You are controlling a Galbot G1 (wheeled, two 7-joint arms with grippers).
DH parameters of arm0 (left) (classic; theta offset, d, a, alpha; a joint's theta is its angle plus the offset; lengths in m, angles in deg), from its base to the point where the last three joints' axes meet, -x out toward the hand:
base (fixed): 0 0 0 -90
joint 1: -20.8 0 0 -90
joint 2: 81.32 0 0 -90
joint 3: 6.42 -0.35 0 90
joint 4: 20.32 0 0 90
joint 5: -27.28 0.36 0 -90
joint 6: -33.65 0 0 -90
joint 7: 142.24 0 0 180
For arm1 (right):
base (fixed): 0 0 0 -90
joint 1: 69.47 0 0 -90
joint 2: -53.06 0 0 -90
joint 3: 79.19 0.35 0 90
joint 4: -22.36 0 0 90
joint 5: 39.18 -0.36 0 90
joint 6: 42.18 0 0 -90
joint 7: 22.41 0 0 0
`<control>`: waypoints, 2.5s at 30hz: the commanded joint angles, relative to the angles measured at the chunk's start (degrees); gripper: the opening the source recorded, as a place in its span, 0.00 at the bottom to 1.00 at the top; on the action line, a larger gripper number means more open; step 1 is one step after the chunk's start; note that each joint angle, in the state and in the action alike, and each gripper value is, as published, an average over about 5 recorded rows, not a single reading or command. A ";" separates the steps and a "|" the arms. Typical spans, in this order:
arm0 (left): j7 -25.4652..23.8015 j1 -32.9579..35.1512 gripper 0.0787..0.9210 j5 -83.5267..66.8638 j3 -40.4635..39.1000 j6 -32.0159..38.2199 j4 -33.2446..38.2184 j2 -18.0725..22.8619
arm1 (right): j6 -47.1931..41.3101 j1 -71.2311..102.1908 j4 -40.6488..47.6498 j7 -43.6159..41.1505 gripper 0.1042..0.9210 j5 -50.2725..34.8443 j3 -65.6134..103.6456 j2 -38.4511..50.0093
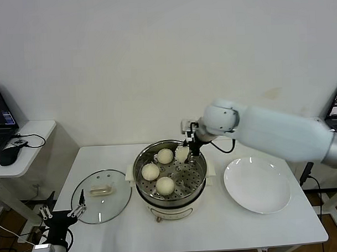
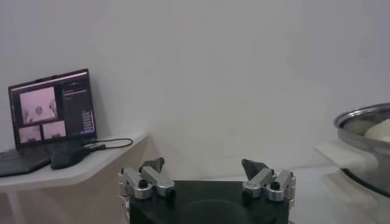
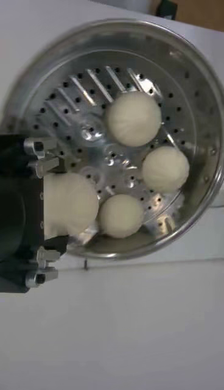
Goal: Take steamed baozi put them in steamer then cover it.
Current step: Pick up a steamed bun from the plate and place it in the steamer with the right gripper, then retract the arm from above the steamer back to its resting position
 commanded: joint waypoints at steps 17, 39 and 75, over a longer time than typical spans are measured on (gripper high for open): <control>0.00 -0.53 0.88 -0.16 0.11 0.01 -0.67 -0.14 | -2.30 5.44 6.40 1.97 0.65 2.95 -1.23 -6.92; 0.22 -1.04 0.88 -0.22 -0.56 -0.08 -0.98 -0.53 | 3.07 18.18 -20.36 27.34 0.88 -11.21 19.18 23.00; 4.54 -9.23 0.88 64.85 -0.29 13.90 -23.46 -6.50 | 49.31 115.86 -27.25 33.07 0.88 15.58 116.54 -24.20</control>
